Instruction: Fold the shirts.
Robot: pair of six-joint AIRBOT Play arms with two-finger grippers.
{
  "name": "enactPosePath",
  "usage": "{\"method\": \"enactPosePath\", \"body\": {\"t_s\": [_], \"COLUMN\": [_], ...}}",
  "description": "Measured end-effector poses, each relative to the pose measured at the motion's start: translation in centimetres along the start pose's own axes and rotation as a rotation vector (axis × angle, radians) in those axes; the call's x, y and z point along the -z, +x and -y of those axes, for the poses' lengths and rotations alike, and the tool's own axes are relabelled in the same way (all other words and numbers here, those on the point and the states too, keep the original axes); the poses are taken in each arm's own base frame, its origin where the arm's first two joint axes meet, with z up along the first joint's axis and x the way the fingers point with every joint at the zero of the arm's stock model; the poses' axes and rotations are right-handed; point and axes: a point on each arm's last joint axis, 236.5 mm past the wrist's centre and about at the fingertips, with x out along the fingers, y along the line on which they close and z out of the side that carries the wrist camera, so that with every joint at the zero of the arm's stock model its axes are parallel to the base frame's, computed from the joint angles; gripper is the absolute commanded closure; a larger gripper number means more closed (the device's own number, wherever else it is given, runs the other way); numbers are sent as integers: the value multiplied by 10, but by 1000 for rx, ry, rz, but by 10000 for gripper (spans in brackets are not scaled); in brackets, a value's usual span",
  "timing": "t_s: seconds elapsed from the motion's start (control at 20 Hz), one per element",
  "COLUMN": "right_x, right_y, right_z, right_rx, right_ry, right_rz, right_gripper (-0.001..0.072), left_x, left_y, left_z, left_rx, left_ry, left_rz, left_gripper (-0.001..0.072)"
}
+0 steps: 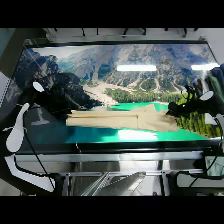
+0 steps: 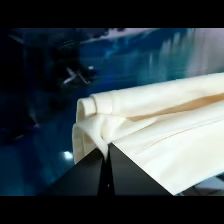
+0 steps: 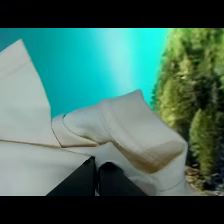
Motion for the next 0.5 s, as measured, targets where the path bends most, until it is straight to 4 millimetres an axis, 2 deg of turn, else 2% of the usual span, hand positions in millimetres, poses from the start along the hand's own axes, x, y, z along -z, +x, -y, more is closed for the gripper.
{"method": "enactPosePath", "body": {"t_s": [0.05,0.1,0.15,0.2,0.25,0.3,0.35,0.5], "right_x": [-1,-2,-5,-7,-8,-7,-5,-3], "right_y": [2,3,1,-3,-8,-16,-24,-47], "right_z": [2,2,3,3,2,-1,-2,10], "right_rx": [1,1,1,-4,-12,-27,-42,-68], "right_ry": [3,3,-1,-4,-13,-22,-31,-17], "right_rz": [-1,-2,3,2,-7,-27,-45,-65], "right_gripper": [673,480,91,6,6,6,6,6], "left_x": [-1,-3,-6,-8,-11,-12,-13,-12], "left_y": [3,5,5,3,0,-4,-8,-27], "left_z": [2,4,6,7,9,11,12,15], "left_rx": [-1,-3,-4,-8,-10,-11,-13,-12], "left_ry": [12,22,33,43,51,57,62,48], "left_rz": [-21,-34,-38,-36,-32,-28,-27,-22], "left_gripper": [693,693,693,691,495,68,19,21]}}
